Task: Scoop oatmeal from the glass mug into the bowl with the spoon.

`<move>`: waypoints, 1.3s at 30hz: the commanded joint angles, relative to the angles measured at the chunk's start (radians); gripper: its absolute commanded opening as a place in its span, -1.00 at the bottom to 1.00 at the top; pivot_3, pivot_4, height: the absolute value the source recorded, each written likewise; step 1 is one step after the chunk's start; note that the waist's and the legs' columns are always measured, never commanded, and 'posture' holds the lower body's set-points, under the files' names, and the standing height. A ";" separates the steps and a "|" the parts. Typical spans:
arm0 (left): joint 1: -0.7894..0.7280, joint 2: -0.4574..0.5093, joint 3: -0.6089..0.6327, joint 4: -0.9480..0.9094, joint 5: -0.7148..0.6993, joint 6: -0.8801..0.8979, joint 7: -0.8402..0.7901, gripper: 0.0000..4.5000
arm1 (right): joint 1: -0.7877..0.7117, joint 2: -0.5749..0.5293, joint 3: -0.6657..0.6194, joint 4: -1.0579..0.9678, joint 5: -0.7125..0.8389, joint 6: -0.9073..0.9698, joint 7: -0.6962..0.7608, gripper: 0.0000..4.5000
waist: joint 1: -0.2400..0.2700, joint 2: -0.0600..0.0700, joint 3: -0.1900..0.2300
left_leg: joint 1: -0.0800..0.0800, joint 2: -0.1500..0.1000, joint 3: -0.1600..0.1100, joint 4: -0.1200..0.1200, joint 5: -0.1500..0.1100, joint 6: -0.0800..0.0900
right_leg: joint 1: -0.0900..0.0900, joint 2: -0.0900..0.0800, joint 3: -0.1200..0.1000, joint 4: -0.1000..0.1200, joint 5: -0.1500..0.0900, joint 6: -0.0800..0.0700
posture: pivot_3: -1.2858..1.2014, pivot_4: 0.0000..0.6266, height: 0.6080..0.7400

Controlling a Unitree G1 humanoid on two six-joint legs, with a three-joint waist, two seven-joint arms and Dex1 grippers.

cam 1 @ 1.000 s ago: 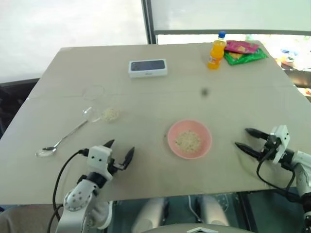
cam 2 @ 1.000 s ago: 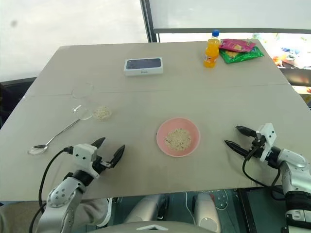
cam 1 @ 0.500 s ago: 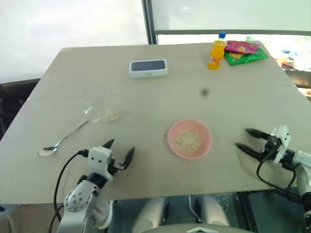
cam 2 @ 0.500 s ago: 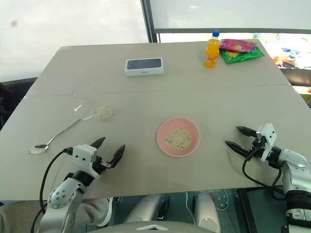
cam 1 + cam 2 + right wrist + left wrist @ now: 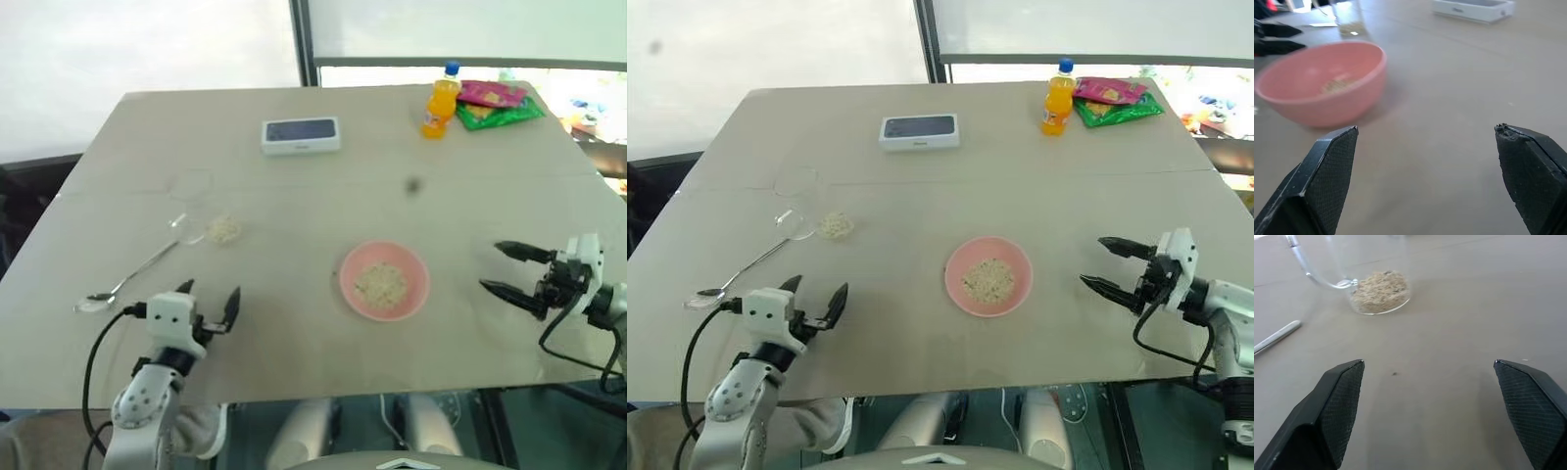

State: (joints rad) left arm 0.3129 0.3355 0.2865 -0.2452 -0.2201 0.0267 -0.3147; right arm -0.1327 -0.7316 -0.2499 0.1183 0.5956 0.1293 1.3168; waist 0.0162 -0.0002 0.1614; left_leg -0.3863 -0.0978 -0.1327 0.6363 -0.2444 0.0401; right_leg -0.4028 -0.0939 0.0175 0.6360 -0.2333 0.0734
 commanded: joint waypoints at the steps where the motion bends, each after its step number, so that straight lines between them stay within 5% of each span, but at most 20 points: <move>1: -0.048 0.064 0.118 -0.074 -0.044 0.140 0.055 0.95 | -0.042 -0.058 -0.004 -0.238 0.146 0.173 -0.002 1.00 | 0.000 -0.001 0.000 | -0.002 0.000 0.000 0.000 0.002 0.003 | -0.002 0.000 0.000 0.001 0.000 0.000 | 0.03 -0.52 1.00; 12: -0.152 0.296 0.218 0.035 -0.075 0.408 -0.019 0.95 | -0.212 0.004 0.115 -0.490 0.248 0.383 -0.160 1.00 | -0.001 -0.005 0.002 | -0.010 -0.001 -0.001 0.002 0.002 0.003 | -0.011 0.001 0.000 0.004 0.000 -0.001 | 0.03 -0.52 1.00; 32: -0.310 0.606 0.159 0.563 -0.062 0.562 -0.331 0.95 | -0.138 0.012 0.061 -0.554 0.259 0.384 -0.263 1.00 | -0.007 -0.004 0.002 | -0.009 -0.001 0.000 0.001 0.002 0.002 | -0.013 -0.001 0.001 0.007 0.001 -0.001 | 0.03 -0.52 1.00; 35: -0.321 0.627 0.153 0.643 -0.062 0.563 -0.374 0.64 | -0.127 0.017 0.050 -0.559 0.268 0.385 -0.281 1.00 | -0.013 -0.003 0.001 | -0.008 0.000 0.000 0.001 0.002 0.002 | -0.013 0.000 0.001 0.007 0.001 -0.002 | 0.03 -0.52 1.00; 39: -0.325 0.628 0.156 0.718 -0.067 0.572 -0.390 -0.15 | -0.116 0.021 0.044 -0.557 0.270 0.378 -0.288 1.00 | -0.028 0.002 -0.002 | -0.008 0.000 0.001 0.001 0.002 0.003 | -0.012 0.000 0.003 0.007 0.001 -0.002 | 0.03 -0.52 1.00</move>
State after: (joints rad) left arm -0.0420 0.9586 0.4567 0.3924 -0.3180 0.5622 -0.7166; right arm -0.2489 -0.7105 -0.1729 -0.3983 0.8459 0.5206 1.0327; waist -0.0121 0.0022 0.1596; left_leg -0.3932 -0.0981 -0.1305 0.6368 -0.2422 0.0427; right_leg -0.4153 -0.0943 0.0213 0.6432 -0.2321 0.0714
